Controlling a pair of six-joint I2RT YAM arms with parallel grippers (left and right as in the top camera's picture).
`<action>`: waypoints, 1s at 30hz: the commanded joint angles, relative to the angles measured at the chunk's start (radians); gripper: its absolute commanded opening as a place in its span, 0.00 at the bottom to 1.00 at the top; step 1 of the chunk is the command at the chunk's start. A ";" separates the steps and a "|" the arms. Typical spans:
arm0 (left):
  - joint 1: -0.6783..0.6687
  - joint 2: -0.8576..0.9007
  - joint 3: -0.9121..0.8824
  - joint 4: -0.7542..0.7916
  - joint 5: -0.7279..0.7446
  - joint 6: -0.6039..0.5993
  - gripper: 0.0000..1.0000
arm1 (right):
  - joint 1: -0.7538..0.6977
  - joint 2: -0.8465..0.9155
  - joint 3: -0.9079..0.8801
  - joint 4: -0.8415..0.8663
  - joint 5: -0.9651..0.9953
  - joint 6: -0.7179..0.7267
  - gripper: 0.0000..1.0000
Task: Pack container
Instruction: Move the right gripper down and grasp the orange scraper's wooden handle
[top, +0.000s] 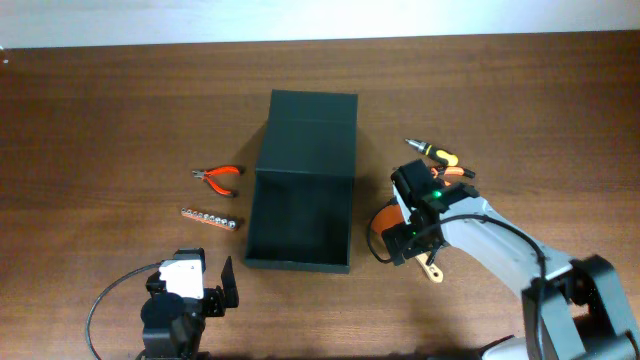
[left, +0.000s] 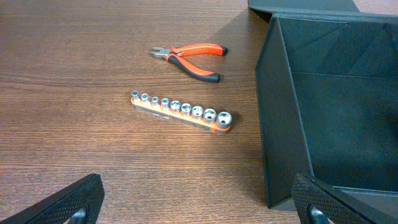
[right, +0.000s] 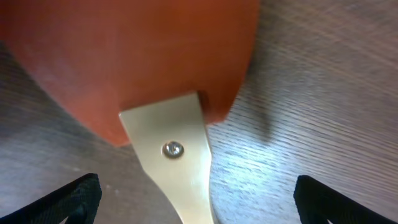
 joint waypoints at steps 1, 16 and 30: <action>0.005 -0.009 -0.006 0.002 -0.006 0.019 0.99 | 0.008 0.037 -0.006 0.015 -0.025 0.000 0.99; 0.005 -0.009 -0.006 0.002 -0.006 0.019 0.99 | 0.008 0.097 -0.006 0.085 -0.108 0.001 0.74; 0.005 -0.009 -0.006 0.002 -0.006 0.019 0.99 | 0.008 0.096 -0.006 0.084 -0.115 0.002 0.18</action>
